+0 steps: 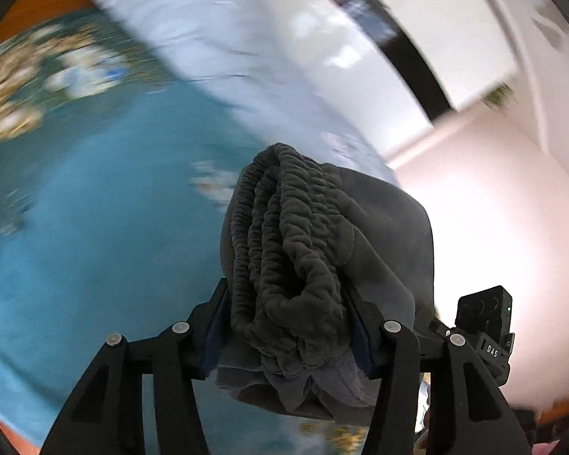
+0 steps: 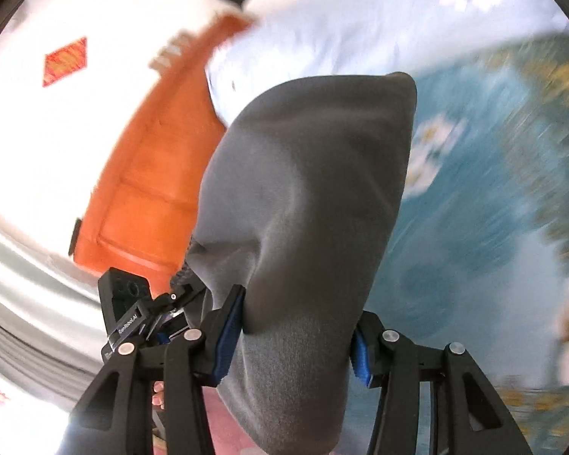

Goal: Fold clothes

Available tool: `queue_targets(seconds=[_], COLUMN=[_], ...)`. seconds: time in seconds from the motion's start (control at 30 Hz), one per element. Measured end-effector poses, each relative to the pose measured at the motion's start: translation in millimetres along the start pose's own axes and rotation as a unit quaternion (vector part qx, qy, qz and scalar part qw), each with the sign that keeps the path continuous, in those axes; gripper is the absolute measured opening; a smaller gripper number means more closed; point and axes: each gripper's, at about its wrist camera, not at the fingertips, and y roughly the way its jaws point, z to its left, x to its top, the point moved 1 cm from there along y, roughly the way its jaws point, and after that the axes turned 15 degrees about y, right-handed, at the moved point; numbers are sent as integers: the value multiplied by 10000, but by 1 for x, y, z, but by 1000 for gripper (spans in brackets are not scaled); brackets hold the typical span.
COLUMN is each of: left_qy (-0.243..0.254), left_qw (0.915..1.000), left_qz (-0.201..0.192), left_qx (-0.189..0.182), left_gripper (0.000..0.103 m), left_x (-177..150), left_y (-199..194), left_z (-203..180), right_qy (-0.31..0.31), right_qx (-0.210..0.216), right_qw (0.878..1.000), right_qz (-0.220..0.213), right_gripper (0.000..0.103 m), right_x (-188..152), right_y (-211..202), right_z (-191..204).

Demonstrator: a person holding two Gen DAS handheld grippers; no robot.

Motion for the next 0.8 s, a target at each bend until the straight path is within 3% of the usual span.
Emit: queue_targets(seconds=[0.2, 0.43, 0.6, 0.8], left_qy=[1076, 1765, 1954, 1755], left_qw=[9898, 9604, 9461, 9513], left_qz=[377, 1076, 1530, 1671], left_qx=[-857, -1868, -2081, -1907], left_gripper=[57, 57, 57, 57], left_x=[27, 18, 4, -14], left_y=[66, 157, 218, 251], left_z=[-150, -304, -369, -378], right_qy=[161, 524, 850, 1109], right_qx=[-87, -396, -786, -851], right_qw=[9899, 9596, 9431, 9423], right_qz=[-1403, -2737, -3117, -3043], right_gripper=[52, 54, 54, 54], right_x=[-1, -17, -14, 20], right_y=[-167, -329, -405, -429], right_z=[-32, -81, -128, -171])
